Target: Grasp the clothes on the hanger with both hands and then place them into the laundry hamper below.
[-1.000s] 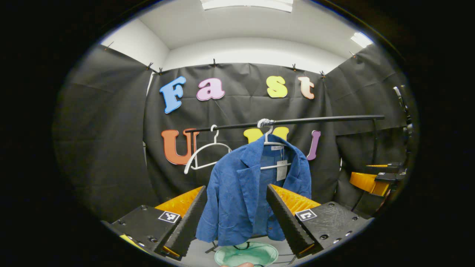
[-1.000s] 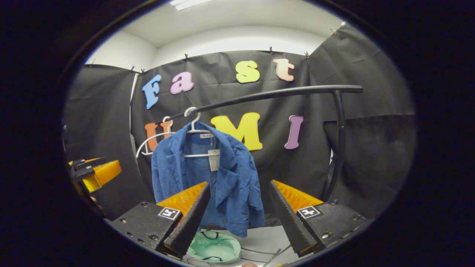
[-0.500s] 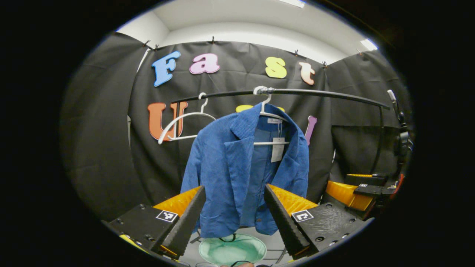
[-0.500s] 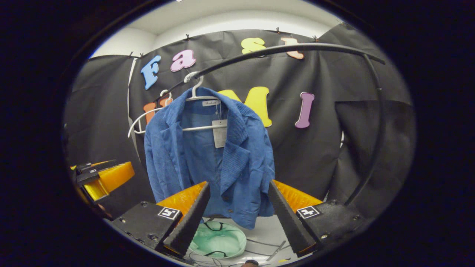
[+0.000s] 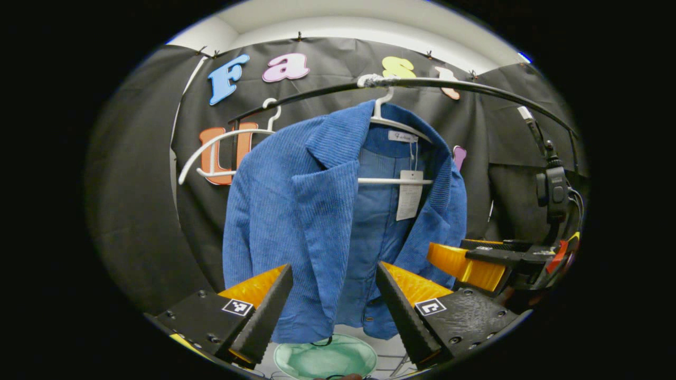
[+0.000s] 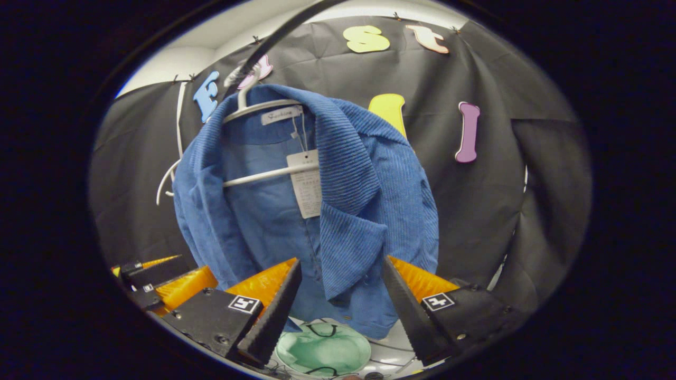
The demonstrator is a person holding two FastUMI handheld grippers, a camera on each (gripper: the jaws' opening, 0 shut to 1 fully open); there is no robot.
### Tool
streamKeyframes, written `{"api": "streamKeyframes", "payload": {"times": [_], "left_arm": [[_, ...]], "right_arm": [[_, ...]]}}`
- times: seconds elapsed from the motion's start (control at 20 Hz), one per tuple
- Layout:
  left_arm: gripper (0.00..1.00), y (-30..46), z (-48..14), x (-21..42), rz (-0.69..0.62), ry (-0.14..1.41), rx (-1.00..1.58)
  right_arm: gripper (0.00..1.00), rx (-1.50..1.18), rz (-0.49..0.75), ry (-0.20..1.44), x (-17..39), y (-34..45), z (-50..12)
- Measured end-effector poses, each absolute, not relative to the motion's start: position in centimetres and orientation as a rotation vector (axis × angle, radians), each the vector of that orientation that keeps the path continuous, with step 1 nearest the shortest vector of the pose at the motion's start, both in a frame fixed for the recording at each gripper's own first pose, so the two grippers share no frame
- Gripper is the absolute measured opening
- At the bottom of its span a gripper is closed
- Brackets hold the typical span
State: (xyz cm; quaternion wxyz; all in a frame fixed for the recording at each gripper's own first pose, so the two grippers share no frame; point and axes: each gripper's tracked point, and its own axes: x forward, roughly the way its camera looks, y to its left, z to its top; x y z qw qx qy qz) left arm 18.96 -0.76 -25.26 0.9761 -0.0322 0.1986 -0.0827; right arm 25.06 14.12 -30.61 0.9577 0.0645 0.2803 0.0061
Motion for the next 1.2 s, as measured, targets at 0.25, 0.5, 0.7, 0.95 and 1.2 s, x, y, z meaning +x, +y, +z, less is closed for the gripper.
{"api": "streamKeyframes", "payload": {"times": [0.25,0.5,0.7,0.95,1.2], "left_arm": [[0.96,-0.9,-28.6,22.2,-0.135,0.439,-0.080],[0.93,-0.6,-28.7,24.3,-0.109,0.449,-0.144],[0.81,-0.5,-28.4,25.4,-0.100,0.433,-0.173],[0.30,0.1,-27.5,25.5,-0.065,0.418,-0.233],[0.05,1.2,-25.8,24.9,-0.071,0.417,-0.286]], "right_arm": [[0.97,0.224,0.011,0.575,29.3,14.0,-32.1],[0.92,0.289,0.005,0.567,31.8,13.4,-32.8],[0.66,0.334,0.027,0.543,32.2,11.6,-32.7],[0.28,0.545,0.106,0.548,31.5,10.4,-32.7],[0.09,0.567,0.206,0.475,31.0,9.0,-29.4]]}}
